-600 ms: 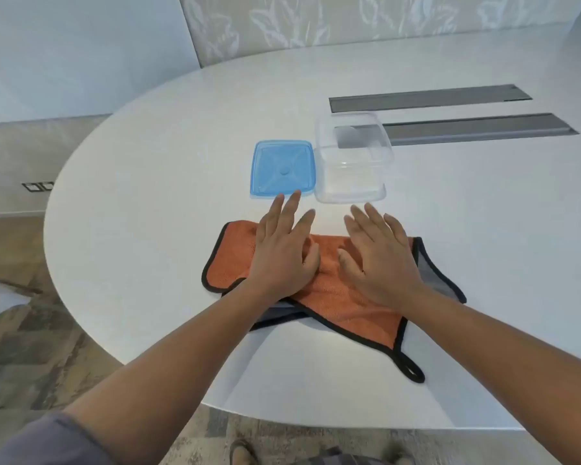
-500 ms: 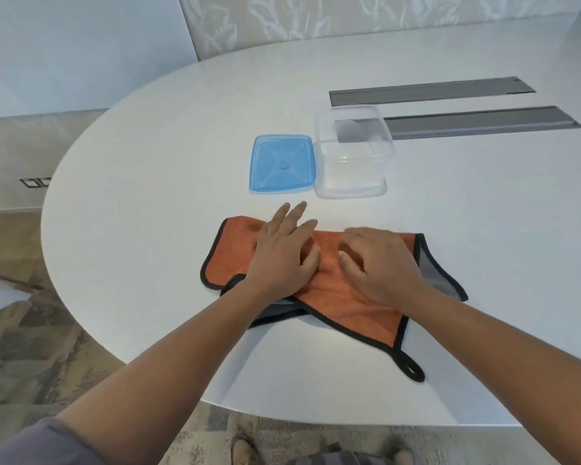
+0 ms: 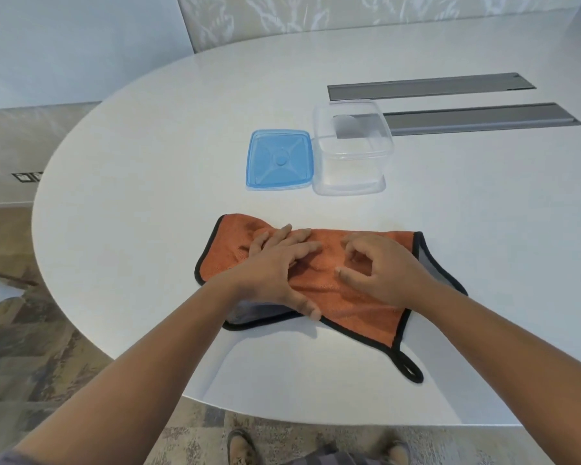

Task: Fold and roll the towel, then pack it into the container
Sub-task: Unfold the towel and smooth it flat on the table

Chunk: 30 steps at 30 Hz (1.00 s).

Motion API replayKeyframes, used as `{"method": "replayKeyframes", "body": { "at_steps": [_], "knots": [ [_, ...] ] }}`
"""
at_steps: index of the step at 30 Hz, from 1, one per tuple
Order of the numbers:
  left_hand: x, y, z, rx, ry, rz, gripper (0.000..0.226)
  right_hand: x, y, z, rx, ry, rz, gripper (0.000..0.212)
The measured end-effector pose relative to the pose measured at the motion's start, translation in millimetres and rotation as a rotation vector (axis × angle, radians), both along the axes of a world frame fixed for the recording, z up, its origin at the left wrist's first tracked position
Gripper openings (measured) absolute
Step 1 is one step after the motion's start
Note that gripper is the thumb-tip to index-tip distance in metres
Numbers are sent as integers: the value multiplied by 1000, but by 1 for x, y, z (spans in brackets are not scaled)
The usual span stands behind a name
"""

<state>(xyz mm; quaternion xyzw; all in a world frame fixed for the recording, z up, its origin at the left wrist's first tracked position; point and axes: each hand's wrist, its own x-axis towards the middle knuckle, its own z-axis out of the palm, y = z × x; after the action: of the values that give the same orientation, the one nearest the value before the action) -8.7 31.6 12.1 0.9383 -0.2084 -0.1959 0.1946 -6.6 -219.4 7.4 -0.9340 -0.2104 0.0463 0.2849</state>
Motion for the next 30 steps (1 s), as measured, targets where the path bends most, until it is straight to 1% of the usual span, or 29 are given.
{"method": "replayKeyframes", "body": {
  "at_steps": [1, 3, 4, 5, 9, 12, 13, 14, 15, 17, 19, 21, 23, 26, 27, 28, 30],
  "knots": [
    [0, 1, 2, 38, 32, -27, 135, -2, 0, 3, 14, 13, 15, 30],
    [0, 2, 4, 99, 70, -57, 142, -7, 0, 5, -1, -9, 58, 37],
    [0, 1, 6, 106, 70, -59, 140, -10, 2, 6, -25, -31, 77, 39],
    [1, 1, 5, 91, 66, -50, 132, -13, 4, 5, -46, -51, 90, 42],
    [0, -1, 6, -6, 47, 17, 85, -26, 10, 0, -78, -68, 124, 53],
    [0, -1, 9, -140, 11, 73, 35, -34, 11, -2, -176, -23, 160, 57],
    [0, -1, 8, -184, -14, 86, 24, -35, 12, -1, -211, -19, 160, 58],
    [0, -2, 9, -216, -42, 92, 17, -36, 14, 0, -234, -19, 155, 56],
    [0, -3, 8, -240, -69, 101, 16, -36, 16, 1, -245, -23, 149, 50],
    [1, -5, 9, -279, -122, 123, 16, -37, 21, 6, -224, -41, 125, 32],
    [-1, -6, 13, -279, -166, 153, 14, -34, 22, 12, -153, -17, 70, 23],
    [-3, -6, 18, -239, -217, 196, 22, -28, 18, 22, -89, 38, 2, 22],
    [-4, -3, 22, -182, -242, 196, 34, -22, 12, 32, -71, 73, -41, 24],
    [-6, 2, 24, 14, -228, 71, 53, -15, 3, 41, -108, 144, -86, 27],
    [-6, 3, 23, 62, -243, 34, 54, -14, -1, 43, -142, 166, -93, 26],
    [-6, 3, 22, 77, -258, 23, 51, -12, -4, 44, -183, 191, -90, 24],
    [-6, 4, 20, 49, -253, 40, 37, -10, -8, 44, -270, 217, -43, 16]
  ]
}}
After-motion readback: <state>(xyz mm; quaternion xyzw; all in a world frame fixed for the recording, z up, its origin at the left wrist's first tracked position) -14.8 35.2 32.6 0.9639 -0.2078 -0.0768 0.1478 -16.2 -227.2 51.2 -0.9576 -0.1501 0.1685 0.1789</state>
